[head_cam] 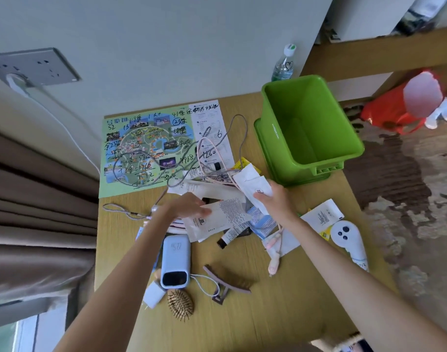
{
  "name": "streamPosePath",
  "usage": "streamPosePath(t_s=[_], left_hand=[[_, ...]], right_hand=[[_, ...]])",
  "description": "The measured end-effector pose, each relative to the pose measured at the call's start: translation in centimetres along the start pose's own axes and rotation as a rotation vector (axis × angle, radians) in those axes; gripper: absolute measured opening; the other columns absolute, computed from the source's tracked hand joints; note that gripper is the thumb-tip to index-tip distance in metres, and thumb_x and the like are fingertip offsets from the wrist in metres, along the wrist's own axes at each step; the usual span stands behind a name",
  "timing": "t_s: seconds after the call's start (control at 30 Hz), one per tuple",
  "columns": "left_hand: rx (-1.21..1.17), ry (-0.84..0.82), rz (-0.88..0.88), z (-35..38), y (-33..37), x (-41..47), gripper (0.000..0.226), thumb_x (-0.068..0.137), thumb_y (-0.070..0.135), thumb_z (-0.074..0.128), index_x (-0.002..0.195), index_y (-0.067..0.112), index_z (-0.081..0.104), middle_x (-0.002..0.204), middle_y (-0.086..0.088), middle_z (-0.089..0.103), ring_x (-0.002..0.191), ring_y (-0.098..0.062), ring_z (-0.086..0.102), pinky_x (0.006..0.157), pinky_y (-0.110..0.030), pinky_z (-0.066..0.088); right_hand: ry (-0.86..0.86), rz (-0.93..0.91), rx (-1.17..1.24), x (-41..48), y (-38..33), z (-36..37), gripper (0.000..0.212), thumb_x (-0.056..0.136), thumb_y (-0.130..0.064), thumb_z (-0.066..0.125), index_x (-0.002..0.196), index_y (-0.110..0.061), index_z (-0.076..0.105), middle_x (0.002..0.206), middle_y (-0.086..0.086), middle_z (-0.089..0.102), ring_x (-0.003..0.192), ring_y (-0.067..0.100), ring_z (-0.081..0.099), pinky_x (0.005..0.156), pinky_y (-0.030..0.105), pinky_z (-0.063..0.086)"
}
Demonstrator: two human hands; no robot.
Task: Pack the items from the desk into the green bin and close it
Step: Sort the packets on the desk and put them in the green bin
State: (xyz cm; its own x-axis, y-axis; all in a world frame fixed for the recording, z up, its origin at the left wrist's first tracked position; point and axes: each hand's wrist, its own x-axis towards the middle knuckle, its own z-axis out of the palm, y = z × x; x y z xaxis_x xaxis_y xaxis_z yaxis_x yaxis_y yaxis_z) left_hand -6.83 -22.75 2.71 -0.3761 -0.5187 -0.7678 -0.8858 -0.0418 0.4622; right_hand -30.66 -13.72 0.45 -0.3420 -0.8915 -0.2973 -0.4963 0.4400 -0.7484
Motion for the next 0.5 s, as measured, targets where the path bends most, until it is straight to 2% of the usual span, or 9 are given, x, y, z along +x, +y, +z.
streamPosePath(t_s=[0.07,0.1,0.2,0.3,0.37,0.43,0.5], left_hand=[[0.077,0.038,-0.028,0.2,0.6,-1.7,0.019,0.093,0.034,0.057,0.092,0.016,0.051,0.098,-0.002,0.048,0.087,-0.018,0.043,0.06,-0.02,0.028],[0.109,0.066,-0.04,0.1,0.9,-2.7,0.02,0.093,0.032,0.056,0.09,0.015,0.047,0.097,-0.003,0.045,0.086,-0.018,0.04,0.058,-0.02,0.025],[0.056,0.171,-0.059,-0.3,1.2,-5.9,0.018,0.09,0.02,0.059,0.08,0.007,0.052,0.079,-0.004,0.047,0.08,-0.019,0.042,0.061,-0.028,0.029],[-0.032,0.256,-0.099,-0.8,1.5,-9.6,0.013,0.088,0.01,0.06,0.084,-0.003,0.06,0.076,-0.006,0.052,0.078,-0.018,0.047,0.067,-0.028,0.033],[-0.017,0.307,-0.113,-1.1,2.0,-12.0,0.014,0.088,0.011,0.06,0.076,0.005,0.057,0.075,-0.003,0.052,0.075,-0.018,0.047,0.061,-0.027,0.033],[0.008,0.373,-0.131,-1.5,2.6,-14.2,0.024,0.089,0.014,0.06,0.068,0.015,0.049,0.07,0.001,0.05,0.07,-0.016,0.046,0.057,-0.027,0.032],[-0.031,0.454,-0.127,-1.9,3.1,-16.1,0.024,0.09,0.017,0.061,0.068,0.017,0.05,0.069,0.002,0.051,0.066,-0.014,0.046,0.056,-0.027,0.033]], right_hand=[[-0.017,-0.036,-0.019,0.1,0.1,-0.5,0.016,0.087,-0.021,0.066,0.08,-0.011,0.055,0.066,-0.004,0.053,0.066,0.023,0.051,0.062,0.037,0.038],[-0.032,-0.051,-0.025,0.1,0.1,-0.8,0.015,0.088,-0.021,0.065,0.083,-0.01,0.057,0.069,-0.001,0.057,0.07,0.026,0.055,0.063,0.037,0.04],[-0.081,-0.119,-0.034,0.1,-0.4,-1.3,0.021,0.088,-0.018,0.065,0.105,-0.006,0.062,0.097,0.011,0.067,0.092,0.032,0.061,0.074,0.038,0.044],[-0.11,-0.236,-0.091,0.3,-1.4,-1.8,0.033,0.088,-0.018,0.067,0.117,-0.002,0.06,0.122,0.01,0.056,0.109,0.027,0.057,0.084,0.031,0.041],[-0.111,-0.326,-0.126,0.1,-2.3,-2.4,0.044,0.089,-0.021,0.067,0.126,-0.001,0.056,0.131,0.006,0.049,0.116,0.021,0.053,0.09,0.024,0.038],[-0.116,-0.399,-0.1,-0.2,-3.6,-3.2,0.047,0.09,-0.025,0.066,0.13,-0.002,0.054,0.131,0.003,0.049,0.116,0.018,0.052,0.091,0.021,0.036],[-0.136,-0.415,-0.05,-0.4,-5.4,-4.2,0.045,0.092,-0.028,0.064,0.129,-0.005,0.055,0.12,-0.001,0.055,0.105,0.013,0.055,0.087,0.024,0.04]])
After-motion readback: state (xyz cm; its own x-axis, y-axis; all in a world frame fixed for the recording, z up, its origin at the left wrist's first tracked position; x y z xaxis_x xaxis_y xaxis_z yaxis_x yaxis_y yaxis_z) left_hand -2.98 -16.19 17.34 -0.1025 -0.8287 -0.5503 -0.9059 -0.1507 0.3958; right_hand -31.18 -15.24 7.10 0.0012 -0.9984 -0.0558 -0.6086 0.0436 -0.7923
